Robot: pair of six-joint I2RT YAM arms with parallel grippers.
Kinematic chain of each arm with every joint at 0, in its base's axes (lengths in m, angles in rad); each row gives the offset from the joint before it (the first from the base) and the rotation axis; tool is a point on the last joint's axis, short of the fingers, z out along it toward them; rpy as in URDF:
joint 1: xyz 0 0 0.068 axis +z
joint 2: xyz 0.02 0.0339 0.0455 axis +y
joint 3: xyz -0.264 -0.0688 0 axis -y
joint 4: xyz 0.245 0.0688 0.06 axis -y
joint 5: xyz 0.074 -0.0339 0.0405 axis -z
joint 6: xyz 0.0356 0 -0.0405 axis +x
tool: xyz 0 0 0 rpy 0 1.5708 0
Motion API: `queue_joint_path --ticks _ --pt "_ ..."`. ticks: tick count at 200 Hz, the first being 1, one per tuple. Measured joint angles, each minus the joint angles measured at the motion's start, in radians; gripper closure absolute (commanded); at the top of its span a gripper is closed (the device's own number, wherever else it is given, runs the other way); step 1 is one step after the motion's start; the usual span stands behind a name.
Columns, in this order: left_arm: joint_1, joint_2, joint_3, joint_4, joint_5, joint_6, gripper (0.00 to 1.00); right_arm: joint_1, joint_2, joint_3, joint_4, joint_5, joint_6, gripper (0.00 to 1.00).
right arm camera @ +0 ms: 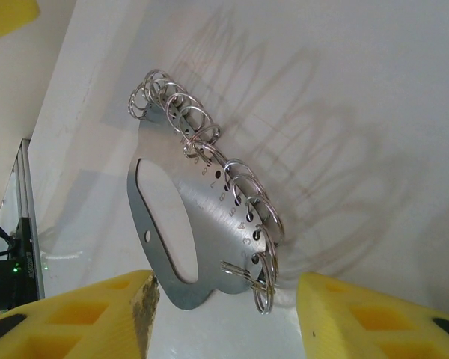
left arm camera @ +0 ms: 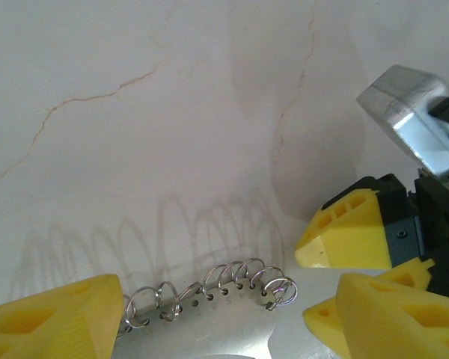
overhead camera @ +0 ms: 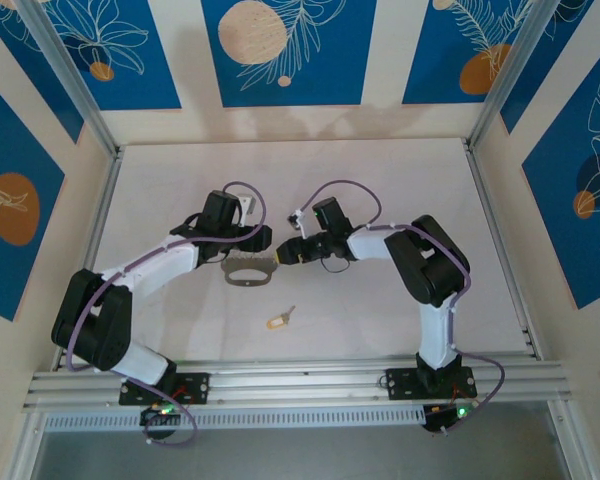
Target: Put the keys on the keyring
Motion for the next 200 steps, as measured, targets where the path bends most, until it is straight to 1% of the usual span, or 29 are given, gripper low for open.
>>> queue_joint_path --ticks 47,69,116,149,177,200 --pt "0.0 0.0 -0.002 0.003 0.0 0.0 0.24 0.031 0.003 0.0 -0.02 -0.001 -0.005 0.58" --pt "0.001 0.0 -0.002 0.008 0.0 0.0 0.24 0.035 0.003 0.0 -0.025 -0.004 -0.005 0.59" --pt "0.003 -0.004 -0.006 0.01 0.001 0.0 0.24 0.04 0.002 -0.001 -0.048 -0.01 -0.022 0.66" --pt "0.005 -0.013 -0.013 0.011 0.004 0.0 0.24 0.05 -0.011 -0.014 -0.075 -0.012 -0.039 0.68" --pt "0.006 -0.013 -0.013 0.011 0.009 0.0 0.24 0.056 -0.036 -0.039 -0.083 -0.02 -0.046 0.73" --pt "0.006 -0.013 -0.013 0.011 0.022 0.0 0.24 0.057 -0.054 -0.057 -0.088 -0.027 -0.047 0.73"
